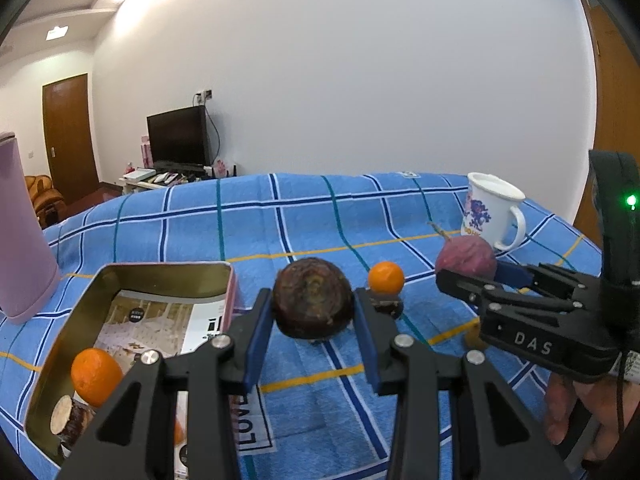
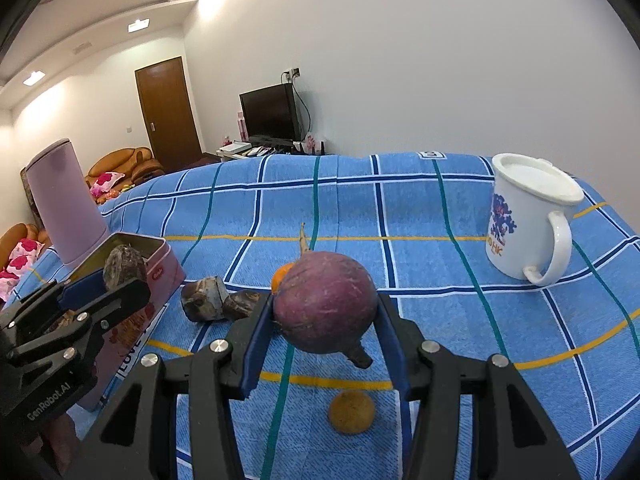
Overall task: Organize fruits
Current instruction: 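Carry the dark root and the purple beet toward the tin with both grippers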
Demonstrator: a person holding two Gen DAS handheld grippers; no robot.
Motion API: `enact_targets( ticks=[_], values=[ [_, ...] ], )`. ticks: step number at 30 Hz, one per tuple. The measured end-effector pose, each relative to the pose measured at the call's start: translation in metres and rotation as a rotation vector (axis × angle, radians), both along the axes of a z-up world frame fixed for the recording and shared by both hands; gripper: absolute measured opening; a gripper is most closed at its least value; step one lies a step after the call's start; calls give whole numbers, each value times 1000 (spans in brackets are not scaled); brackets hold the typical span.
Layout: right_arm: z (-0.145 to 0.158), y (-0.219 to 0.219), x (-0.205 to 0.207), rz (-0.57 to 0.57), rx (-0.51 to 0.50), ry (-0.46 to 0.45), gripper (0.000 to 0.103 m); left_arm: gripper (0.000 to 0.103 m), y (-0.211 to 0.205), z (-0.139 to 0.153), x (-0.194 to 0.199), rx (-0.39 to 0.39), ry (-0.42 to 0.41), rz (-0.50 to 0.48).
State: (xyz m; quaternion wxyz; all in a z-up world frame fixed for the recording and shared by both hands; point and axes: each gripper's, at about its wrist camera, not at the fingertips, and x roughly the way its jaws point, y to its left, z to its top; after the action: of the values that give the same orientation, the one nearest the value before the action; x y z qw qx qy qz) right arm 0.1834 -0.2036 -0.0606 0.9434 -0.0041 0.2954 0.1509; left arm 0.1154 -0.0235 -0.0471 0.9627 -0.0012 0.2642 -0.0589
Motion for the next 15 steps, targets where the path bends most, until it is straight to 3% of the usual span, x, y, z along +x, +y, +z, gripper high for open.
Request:
enact_targets(
  ticks=[15],
  values=[
    [5, 1, -10, 1, -5, -47, 52, 41, -5, 3, -5, 12, -48, -6]
  ],
)
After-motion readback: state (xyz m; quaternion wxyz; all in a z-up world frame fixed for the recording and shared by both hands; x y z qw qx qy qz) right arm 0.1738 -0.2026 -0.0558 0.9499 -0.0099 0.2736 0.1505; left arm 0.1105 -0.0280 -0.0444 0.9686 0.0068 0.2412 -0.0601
